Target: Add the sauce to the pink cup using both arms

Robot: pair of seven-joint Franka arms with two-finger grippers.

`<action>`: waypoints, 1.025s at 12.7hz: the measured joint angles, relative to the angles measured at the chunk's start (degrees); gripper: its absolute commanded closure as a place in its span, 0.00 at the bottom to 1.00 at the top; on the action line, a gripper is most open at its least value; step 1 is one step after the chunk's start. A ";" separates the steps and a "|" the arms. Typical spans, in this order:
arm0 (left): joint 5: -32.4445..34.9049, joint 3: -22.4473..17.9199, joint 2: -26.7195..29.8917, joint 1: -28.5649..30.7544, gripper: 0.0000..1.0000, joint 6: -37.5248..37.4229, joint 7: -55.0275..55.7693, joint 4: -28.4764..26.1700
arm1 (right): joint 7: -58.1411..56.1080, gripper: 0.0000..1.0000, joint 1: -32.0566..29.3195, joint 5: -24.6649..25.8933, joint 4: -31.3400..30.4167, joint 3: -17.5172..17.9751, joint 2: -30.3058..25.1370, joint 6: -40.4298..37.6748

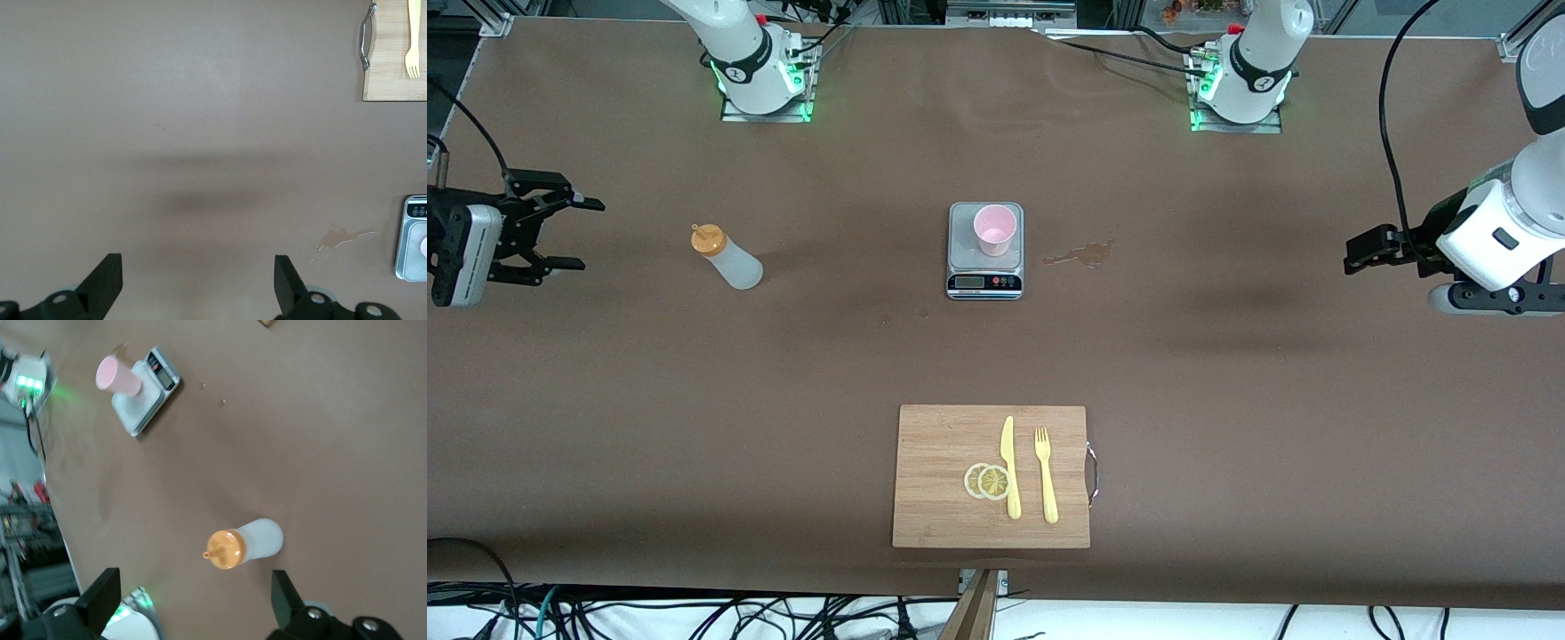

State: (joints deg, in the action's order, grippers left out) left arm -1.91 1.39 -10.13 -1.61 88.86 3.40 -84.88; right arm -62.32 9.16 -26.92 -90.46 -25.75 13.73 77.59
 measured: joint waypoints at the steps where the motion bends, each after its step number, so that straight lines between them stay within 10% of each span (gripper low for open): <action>1: 0.00 0.00 0.00 0.00 0.00 0.00 0.00 0.00 | 6.41 0.00 -0.06 2.23 -0.66 1.20 -1.16 0.94; 6: 0.00 0.01 0.00 0.00 0.00 0.00 0.00 0.00 | 31.72 0.00 0.17 19.82 -2.04 12.84 -8.90 4.98; 13: 0.00 -0.01 -0.01 0.00 0.00 0.00 -0.30 0.00 | 49.80 0.00 -0.85 27.65 -4.09 16.47 -11.08 5.58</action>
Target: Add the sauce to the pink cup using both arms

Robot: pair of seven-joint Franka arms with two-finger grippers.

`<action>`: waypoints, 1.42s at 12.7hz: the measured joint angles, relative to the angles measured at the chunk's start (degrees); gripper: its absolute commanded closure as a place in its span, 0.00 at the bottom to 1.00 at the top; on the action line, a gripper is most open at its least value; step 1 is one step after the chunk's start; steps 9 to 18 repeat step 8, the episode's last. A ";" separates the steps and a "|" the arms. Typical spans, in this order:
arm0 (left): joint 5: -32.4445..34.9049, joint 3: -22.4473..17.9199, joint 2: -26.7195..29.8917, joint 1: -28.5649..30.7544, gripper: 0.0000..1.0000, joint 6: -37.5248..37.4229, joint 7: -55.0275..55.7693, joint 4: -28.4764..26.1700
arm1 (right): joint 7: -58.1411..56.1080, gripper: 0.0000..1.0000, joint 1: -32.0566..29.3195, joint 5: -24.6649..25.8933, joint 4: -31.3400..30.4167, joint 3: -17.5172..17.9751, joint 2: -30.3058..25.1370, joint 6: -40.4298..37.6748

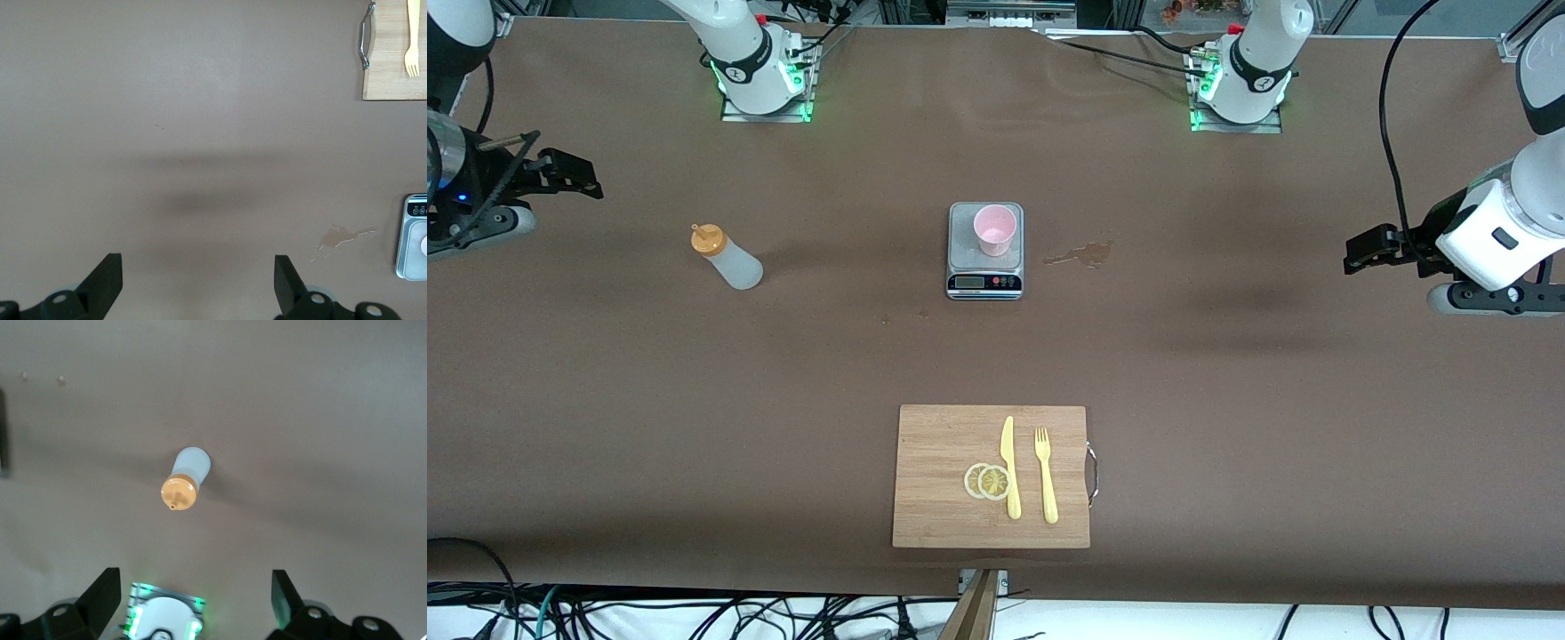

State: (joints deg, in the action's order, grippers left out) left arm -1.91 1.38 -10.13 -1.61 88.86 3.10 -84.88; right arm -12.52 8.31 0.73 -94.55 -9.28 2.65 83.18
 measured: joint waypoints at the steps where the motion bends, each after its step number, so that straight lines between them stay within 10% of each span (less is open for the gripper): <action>1: 0.00 0.00 0.00 0.00 0.00 0.00 -0.01 0.00 | 5.43 0.00 -0.60 0.00 -0.40 1.30 0.00 0.80; 18: 0.00 -0.01 0.00 0.00 0.00 0.00 -0.05 0.00 | 12.40 0.00 -5.66 -1.06 -0.71 5.15 -1.23 4.34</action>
